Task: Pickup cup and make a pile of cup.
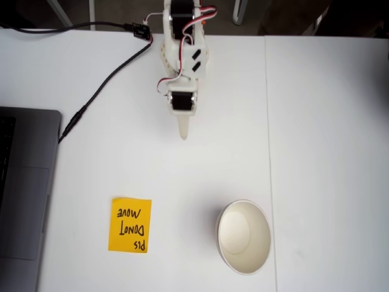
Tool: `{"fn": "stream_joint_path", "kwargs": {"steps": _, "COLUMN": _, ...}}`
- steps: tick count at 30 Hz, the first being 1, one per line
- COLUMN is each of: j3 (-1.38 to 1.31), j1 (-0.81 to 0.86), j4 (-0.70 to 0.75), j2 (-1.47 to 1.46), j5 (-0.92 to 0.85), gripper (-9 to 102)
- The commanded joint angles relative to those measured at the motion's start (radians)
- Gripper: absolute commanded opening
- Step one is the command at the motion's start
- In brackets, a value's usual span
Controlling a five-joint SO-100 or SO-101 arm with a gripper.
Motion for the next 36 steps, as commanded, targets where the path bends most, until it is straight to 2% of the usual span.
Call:
{"fn": "stream_joint_path", "kwargs": {"steps": 1, "j3": -0.009, "j1": -0.034, "j4": -0.014, "j2": 0.011, "j5": -0.003, "gripper": -7}}
{"fn": "stream_joint_path", "kwargs": {"steps": 36, "j3": -0.011, "j1": -0.021, "j4": -0.015, "j2": 0.008, "j5": -0.008, "gripper": -7}}
